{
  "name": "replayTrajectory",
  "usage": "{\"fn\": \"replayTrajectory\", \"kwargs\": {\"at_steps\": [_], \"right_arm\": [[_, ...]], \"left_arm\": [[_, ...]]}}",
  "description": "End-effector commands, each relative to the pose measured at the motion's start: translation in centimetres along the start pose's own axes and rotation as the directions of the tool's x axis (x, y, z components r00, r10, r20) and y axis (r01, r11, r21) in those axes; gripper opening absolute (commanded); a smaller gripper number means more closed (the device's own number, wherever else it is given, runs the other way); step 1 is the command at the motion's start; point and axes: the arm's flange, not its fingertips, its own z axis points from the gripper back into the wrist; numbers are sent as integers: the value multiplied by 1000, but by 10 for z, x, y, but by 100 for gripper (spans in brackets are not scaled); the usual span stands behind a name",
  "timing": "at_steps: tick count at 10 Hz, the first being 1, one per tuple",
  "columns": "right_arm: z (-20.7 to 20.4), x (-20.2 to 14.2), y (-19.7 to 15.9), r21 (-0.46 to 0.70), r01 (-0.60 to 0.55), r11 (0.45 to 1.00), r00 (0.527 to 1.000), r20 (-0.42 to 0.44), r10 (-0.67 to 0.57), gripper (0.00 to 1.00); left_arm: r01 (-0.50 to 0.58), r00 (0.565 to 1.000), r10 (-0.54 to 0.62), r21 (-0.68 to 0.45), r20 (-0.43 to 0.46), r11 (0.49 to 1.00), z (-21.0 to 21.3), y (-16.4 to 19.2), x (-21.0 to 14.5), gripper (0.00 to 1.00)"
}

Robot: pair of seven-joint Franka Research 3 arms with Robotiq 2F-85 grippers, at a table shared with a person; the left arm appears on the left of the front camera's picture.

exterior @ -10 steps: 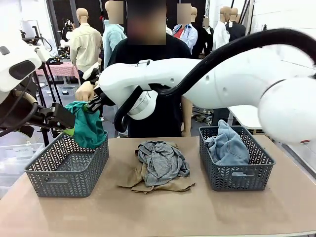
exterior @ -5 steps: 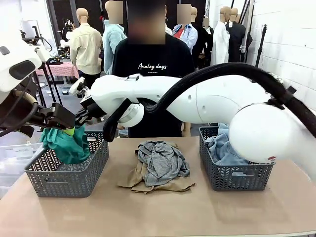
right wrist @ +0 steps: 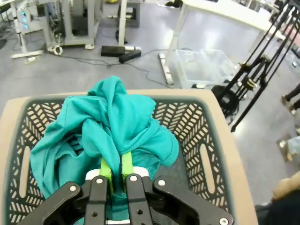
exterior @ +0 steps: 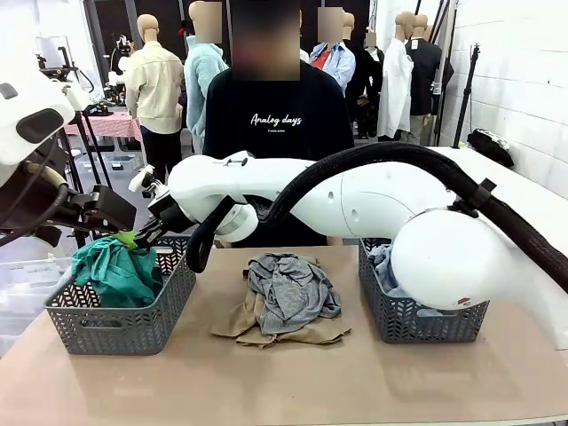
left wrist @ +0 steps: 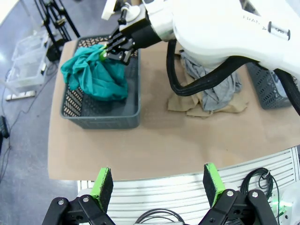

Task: Sort the tops and bottoms.
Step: Sort the clothes according to human instructions.

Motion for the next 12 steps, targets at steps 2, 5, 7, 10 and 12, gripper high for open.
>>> {"fn": "replayTrajectory", "kwargs": {"at_steps": [2, 5, 7, 10, 12], "right_arm": [[0, 24, -13, -57, 18, 998, 998, -51, -21, 71], [32, 35, -7, -123, 21, 992, 997, -70, -30, 100], [48, 42, -3, -154, 4, 988, 999, -40, -10, 100], [37, 35, -16, -92, 72, 993, 989, -125, -83, 100], [50, 48, -13, -134, -4, 991, 1000, -18, 1, 100]], "left_arm": [[15, 1000, -15, -16, -10, 1000, 3, 2, 0, 100], [15, 1000, -15, -16, -10, 1000, 3, 2, 0, 100], [15, 1000, -15, -16, -10, 1000, 3, 2, 0, 100], [15, 1000, -15, -16, -10, 1000, 3, 2, 0, 100], [15, 1000, -15, -16, -10, 1000, 3, 2, 0, 100]]}}
